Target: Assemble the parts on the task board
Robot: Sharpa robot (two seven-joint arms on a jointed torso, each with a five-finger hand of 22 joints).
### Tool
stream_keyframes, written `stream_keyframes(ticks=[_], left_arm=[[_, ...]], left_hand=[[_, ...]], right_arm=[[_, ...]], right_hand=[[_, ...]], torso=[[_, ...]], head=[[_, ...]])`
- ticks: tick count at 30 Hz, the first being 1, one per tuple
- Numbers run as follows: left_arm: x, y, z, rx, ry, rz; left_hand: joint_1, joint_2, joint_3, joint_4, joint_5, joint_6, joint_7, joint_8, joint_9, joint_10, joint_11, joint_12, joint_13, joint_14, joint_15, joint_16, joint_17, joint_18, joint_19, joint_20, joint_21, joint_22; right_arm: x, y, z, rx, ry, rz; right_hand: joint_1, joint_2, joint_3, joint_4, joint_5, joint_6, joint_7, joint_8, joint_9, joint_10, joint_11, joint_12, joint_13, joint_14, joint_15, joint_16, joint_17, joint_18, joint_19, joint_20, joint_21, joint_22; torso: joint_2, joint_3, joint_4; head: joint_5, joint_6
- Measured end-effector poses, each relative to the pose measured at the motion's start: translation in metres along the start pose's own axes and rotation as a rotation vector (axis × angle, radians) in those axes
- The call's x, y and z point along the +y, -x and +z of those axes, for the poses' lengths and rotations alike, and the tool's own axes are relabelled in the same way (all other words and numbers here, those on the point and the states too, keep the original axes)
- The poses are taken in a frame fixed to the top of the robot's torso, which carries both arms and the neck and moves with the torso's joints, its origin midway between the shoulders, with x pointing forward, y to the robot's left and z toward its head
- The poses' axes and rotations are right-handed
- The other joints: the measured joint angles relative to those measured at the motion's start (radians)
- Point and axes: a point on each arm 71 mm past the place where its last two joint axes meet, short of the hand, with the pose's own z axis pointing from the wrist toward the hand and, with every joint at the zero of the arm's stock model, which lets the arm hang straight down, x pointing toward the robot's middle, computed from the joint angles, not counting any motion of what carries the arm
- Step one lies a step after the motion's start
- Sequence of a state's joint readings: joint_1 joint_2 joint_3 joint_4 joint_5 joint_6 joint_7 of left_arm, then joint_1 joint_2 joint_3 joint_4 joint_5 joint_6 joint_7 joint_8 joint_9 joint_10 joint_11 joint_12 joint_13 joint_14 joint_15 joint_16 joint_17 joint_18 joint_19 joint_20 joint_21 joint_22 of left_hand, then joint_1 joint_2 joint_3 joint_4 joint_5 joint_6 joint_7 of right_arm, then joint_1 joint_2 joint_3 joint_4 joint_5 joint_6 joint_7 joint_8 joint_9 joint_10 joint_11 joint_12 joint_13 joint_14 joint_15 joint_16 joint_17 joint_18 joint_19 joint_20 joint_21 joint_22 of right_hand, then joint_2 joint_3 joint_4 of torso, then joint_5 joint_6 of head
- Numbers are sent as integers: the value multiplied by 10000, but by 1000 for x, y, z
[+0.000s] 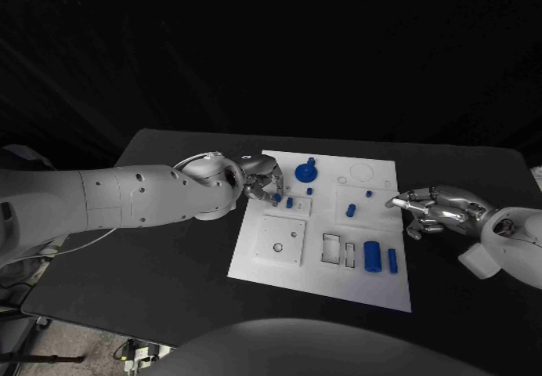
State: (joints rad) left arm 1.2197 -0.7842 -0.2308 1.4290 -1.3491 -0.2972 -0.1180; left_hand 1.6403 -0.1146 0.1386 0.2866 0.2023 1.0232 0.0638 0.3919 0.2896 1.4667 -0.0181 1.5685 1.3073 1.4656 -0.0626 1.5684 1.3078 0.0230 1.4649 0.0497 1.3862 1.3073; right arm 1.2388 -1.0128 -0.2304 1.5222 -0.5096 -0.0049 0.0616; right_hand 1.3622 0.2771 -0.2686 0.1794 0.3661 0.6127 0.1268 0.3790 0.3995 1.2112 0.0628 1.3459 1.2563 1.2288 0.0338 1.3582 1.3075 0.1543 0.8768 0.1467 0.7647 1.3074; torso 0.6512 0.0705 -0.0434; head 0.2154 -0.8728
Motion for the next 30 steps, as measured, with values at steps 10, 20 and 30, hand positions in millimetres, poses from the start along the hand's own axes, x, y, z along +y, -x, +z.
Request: stream_keyframes(ticks=[10, 20, 30], left_arm=[[0, -4, 0, 129, 15, -11], [0, -5, 0, 179, 23, -7], [1, -5, -1, 213, 41, -3]], left_hand=[[-82, -82, 54, 1, 1, -339, 19, -340, -148, 0, 0, -118, 1, 0, 0, 0, -1, 0, 0, 0, 0, 0], [-134, -213, 109, 1, -50, -750, 2, -900, -430, 0, 0, -357, 2, 0, 0, 0, -2, 108, 0, 0, -58, 0], [-172, -251, 109, 1, -110, -876, -53, -1103, -541, 0, 0, -385, 1, 0, 0, 0, -3, 108, 0, 0, -58, 0]], right_arm=[[0, 0, 0, -1, -4, 4], [-1, 0, 0, 0, -8, 8], [-1, 0, 0, 4, -16, 14]], right_hand=[[0, 0, 0, 0, 0, 0, 0, 0, 0, 0, 0, 0, 1, 0, 0, 0, -1, 0, 0, 0, 0, -1], [0, 0, 0, 0, 0, 0, 0, 0, 1, 0, 0, 0, 2, 0, 0, 0, -1, 0, 0, 0, 0, -1], [0, 0, 0, 0, 0, -1, 0, 0, 1, 0, 0, 0, 2, 0, 0, 0, -2, 1, 0, 0, 0, 7]], torso=[[0, -2, 1], [-4, -1, -1], [-3, 1, -2]], head=[[10, 0], [16, 0], [19, 0]])
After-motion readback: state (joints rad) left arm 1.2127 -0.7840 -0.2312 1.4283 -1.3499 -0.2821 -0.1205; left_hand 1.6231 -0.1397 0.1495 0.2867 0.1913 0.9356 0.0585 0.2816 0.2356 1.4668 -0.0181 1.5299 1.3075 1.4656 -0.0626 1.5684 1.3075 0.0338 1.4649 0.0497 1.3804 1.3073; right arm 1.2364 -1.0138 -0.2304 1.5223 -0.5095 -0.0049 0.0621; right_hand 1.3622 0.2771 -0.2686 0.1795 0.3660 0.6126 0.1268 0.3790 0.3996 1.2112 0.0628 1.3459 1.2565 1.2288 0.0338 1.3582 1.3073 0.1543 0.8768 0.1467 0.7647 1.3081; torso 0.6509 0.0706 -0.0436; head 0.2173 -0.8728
